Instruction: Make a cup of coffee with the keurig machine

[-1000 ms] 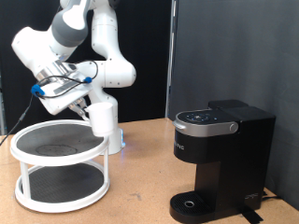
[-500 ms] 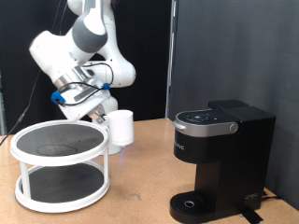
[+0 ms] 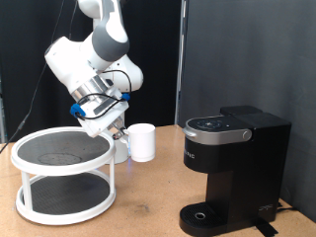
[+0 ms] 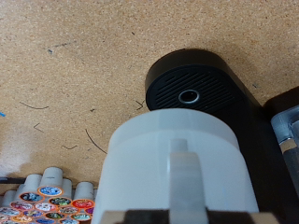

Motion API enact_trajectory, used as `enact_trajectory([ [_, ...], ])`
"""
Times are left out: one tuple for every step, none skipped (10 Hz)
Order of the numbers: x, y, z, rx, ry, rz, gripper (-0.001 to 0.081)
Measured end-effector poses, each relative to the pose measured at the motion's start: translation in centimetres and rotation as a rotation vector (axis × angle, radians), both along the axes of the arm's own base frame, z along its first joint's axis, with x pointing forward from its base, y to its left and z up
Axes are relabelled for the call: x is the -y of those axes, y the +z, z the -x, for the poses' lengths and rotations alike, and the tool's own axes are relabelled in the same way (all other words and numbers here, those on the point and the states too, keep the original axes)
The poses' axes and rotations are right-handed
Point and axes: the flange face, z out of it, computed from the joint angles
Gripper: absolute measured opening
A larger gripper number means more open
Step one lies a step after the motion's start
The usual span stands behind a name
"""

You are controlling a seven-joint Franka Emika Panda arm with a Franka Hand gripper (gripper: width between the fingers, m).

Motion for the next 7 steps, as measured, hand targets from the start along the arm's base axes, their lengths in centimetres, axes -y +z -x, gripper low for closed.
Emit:
enact_trajectory([
  [-0.2,-0.2,0.0,-0.009,0.000,-0.004,0.0001],
  [-0.6,-0.7,-0.1,-0.023,0.000,-0.003,0.0001],
  [-1.1,-1.3,-0.4,-0.038,0.002,0.004,0.0001],
  [-1.9,-2.1,-0.9,-0.048,0.002,0.014,0.0001],
  [-2.8,-2.8,-1.4,-0.055,-0.001,0.024,0.0001],
  [-3.5,-3.6,-1.9,-0.063,-0.004,0.033,0.0001],
  [-4.2,-4.4,-2.2,-0.073,-0.003,0.041,0.0001],
])
